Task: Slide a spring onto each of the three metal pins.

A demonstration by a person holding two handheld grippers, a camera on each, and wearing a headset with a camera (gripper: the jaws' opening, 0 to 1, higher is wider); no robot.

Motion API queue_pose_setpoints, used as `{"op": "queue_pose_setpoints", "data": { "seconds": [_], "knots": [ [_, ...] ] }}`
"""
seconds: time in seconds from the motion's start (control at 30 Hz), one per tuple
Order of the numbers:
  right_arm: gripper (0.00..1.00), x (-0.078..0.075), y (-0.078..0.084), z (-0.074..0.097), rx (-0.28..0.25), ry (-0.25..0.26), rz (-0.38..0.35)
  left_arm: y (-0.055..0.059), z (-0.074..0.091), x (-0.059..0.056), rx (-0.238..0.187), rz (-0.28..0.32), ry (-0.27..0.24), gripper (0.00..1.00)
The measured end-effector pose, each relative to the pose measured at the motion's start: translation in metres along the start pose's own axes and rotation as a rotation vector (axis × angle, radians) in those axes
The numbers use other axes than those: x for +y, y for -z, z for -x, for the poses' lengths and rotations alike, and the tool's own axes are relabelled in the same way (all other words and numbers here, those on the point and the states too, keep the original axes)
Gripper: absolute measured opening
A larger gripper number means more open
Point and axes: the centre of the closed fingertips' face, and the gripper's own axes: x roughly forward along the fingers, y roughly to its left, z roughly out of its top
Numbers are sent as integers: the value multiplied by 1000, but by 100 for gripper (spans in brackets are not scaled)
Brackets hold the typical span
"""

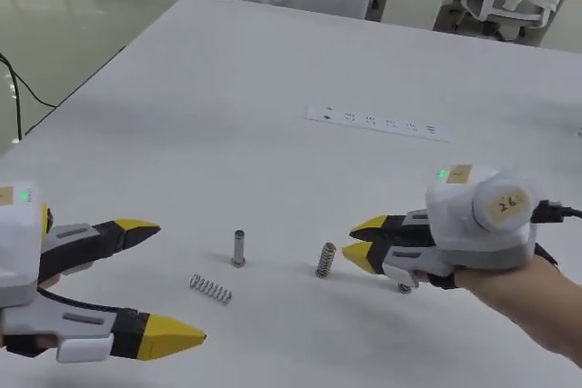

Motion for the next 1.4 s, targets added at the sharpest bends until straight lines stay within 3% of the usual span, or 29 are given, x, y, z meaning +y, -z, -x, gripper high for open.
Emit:
{"op": "queue_pose_setpoints", "data": {
  "seconds": [0.37, 0.63, 0.87, 1.4],
  "knots": [
    [11, 35, 22, 13, 19, -44, -11, 2, -2, -2, 7, 2, 4, 91],
    [11, 46, 30, 10, 33, -60, -35, 0, 0, -3, 2, -1, 2, 90],
    [10, 53, 16, -2, 22, -87, -26, 1, 2, -2, 5, -1, -1, 90],
    [10, 67, -36, -40, -31, -142, 45, -1, 4, 2, 3, 1, -10, 90]
  ]
}}
